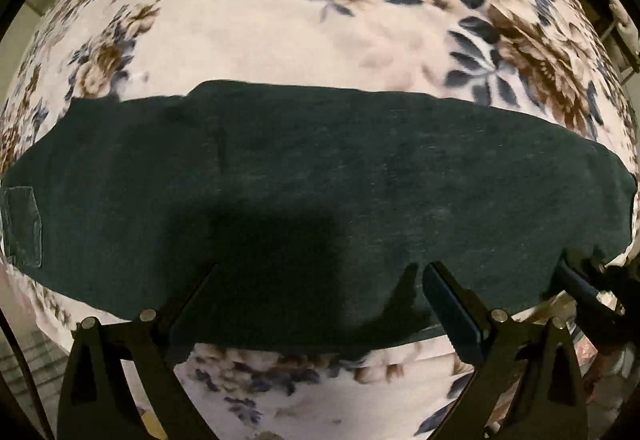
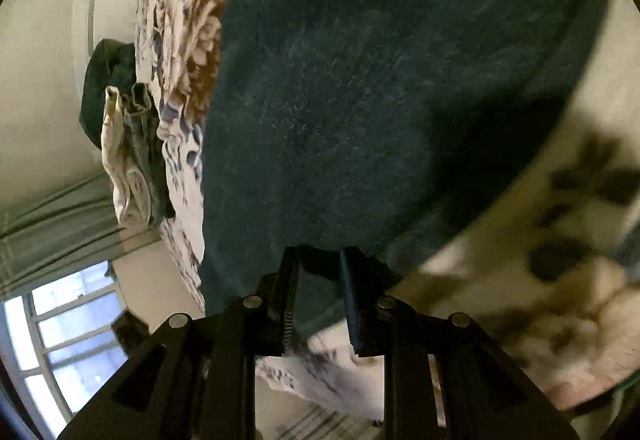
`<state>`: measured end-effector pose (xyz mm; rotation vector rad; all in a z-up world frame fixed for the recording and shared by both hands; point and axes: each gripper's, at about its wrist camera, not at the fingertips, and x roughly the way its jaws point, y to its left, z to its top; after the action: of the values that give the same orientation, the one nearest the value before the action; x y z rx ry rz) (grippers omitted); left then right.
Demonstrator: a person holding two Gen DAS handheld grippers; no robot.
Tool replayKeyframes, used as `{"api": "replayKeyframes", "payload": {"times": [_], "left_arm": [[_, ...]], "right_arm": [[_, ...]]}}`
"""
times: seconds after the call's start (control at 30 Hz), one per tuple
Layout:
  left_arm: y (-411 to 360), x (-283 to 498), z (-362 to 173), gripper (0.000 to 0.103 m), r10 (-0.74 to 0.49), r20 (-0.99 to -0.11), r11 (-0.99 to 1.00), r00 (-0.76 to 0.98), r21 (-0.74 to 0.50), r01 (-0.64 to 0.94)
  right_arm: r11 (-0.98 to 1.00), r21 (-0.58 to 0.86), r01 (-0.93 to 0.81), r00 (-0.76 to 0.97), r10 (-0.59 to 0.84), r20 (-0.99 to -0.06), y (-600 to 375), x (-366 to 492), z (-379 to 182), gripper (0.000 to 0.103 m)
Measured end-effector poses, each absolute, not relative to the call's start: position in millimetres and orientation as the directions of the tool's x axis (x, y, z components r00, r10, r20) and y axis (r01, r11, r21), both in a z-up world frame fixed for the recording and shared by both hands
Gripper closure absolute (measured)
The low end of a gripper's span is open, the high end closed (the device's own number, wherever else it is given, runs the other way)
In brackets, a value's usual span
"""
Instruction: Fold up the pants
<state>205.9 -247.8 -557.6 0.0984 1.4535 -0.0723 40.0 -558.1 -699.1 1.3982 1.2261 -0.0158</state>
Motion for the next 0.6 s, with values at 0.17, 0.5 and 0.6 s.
{"api": "replayKeyframes", "payload": {"times": [0.17, 0.5, 0.6], "left_arm": [[-232, 200, -554, 0.001, 0.01, -0.992, 0.997, 0.123, 0.019, 0.074], [-191, 193, -544, 0.001, 0.023, -0.99, 1.0, 0.136, 0.025, 0.009], [-190, 189, -546, 0.001, 0.018, -0.992, 1.0, 0.126, 0.018, -0.002]], "right_arm": [[0.322, 0.676, 0.663, 0.465, 0.53, -0.709, -547, 41, -685, 0.102], [0.3, 0.711, 0.636, 0.449, 0.606, -0.657, -562, 25, -666, 0.094], [0.26, 0.729, 0.634, 0.438, 0.657, -0.614, -552, 34, -687, 0.062]]}}
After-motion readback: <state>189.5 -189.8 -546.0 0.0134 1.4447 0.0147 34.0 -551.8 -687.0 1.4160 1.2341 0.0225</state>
